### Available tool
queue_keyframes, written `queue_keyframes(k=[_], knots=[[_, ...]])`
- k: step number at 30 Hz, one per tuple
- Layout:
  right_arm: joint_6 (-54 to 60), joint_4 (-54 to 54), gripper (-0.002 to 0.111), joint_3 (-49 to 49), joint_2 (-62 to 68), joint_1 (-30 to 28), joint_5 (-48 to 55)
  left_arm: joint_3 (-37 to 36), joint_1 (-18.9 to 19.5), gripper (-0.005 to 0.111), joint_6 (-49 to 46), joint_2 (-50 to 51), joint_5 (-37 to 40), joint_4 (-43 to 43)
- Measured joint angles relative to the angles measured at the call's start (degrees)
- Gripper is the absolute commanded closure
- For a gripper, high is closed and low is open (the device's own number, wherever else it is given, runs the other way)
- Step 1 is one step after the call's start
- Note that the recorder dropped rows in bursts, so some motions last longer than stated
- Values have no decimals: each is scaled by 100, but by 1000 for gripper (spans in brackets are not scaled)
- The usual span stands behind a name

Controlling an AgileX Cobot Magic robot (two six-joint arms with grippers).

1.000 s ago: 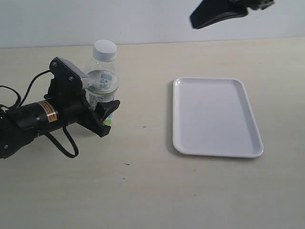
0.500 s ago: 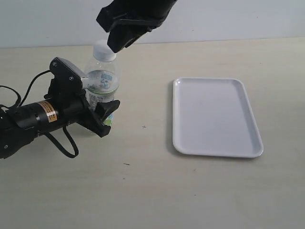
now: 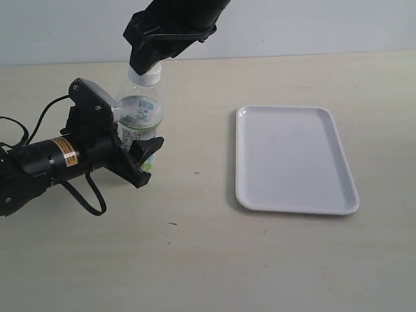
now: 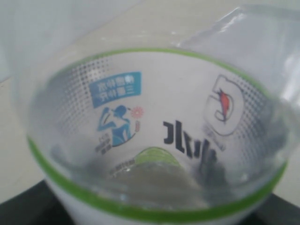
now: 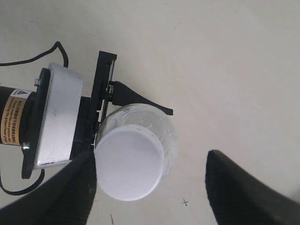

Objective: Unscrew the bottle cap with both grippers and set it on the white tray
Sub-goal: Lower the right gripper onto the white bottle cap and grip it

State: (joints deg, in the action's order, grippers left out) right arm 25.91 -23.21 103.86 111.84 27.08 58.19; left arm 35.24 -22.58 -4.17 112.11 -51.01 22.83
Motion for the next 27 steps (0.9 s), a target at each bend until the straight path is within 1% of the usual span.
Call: queue_keyframes(k=[5, 15, 27], knots=[[165, -96, 48, 0, 0, 0, -36, 0, 0, 107, -11, 0, 0, 0], [287, -199, 48, 35, 262, 15, 57, 0, 0, 107, -22, 0, 0, 0], [298, -174, 50, 35, 143, 15, -2, 0, 0, 107, -22, 0, 0, 0]])
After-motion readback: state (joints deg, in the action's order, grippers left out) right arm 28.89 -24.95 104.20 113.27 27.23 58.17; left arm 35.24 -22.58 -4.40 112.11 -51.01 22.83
